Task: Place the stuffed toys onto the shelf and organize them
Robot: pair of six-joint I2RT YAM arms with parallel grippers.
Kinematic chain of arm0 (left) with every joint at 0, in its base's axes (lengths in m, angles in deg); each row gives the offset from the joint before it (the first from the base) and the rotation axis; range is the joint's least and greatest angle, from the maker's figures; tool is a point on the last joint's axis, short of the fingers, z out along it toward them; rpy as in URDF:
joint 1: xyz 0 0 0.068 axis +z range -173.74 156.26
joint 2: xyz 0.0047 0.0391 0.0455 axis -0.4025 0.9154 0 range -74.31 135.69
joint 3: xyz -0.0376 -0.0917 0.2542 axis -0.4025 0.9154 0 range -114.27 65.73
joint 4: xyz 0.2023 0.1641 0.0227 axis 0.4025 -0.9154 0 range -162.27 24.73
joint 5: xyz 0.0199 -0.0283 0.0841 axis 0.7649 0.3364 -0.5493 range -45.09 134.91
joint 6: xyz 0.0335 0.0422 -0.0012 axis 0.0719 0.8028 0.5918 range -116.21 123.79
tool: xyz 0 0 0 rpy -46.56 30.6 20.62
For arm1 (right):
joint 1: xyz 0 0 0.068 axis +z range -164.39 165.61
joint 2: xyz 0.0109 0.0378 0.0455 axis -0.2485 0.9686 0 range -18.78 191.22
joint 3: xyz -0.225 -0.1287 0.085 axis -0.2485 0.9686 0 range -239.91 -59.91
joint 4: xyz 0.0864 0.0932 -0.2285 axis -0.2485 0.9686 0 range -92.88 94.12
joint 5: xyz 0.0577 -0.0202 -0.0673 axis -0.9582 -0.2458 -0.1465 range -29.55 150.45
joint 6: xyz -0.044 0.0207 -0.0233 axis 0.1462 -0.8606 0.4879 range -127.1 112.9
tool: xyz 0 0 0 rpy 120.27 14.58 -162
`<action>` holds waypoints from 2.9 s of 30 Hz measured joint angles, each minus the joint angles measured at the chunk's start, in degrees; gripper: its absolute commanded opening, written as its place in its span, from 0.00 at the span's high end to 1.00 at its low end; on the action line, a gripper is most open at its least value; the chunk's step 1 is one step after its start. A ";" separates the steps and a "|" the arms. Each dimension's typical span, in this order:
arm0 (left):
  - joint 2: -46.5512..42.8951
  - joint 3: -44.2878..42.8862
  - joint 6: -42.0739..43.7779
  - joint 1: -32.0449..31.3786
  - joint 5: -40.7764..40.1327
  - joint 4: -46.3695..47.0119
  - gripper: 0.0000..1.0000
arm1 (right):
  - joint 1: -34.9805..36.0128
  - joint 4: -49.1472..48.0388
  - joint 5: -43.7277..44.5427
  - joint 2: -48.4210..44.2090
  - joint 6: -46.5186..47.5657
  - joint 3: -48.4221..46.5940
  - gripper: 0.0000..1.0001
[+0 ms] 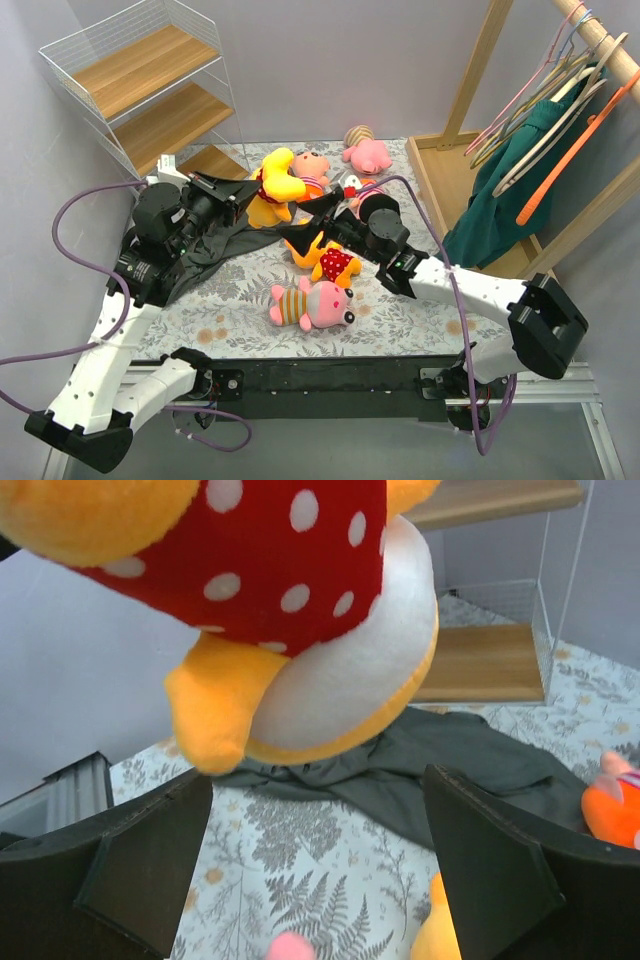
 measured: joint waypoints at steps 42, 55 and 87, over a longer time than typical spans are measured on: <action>5.18 -10.03 87.54 -0.02 39.10 -8.26 0.19 | -14.84 51.36 -43.67 -6.56 31.50 -7.87 0.99; 16.46 -20.02 104.52 -2.71 54.05 -20.09 0.32 | -14.78 62.36 -46.34 -2.82 35.63 -13.31 0.99; 22.56 -15.67 108.69 -4.55 53.68 -22.82 1.00 | -14.53 68.76 -48.00 1.88 38.64 -18.40 0.71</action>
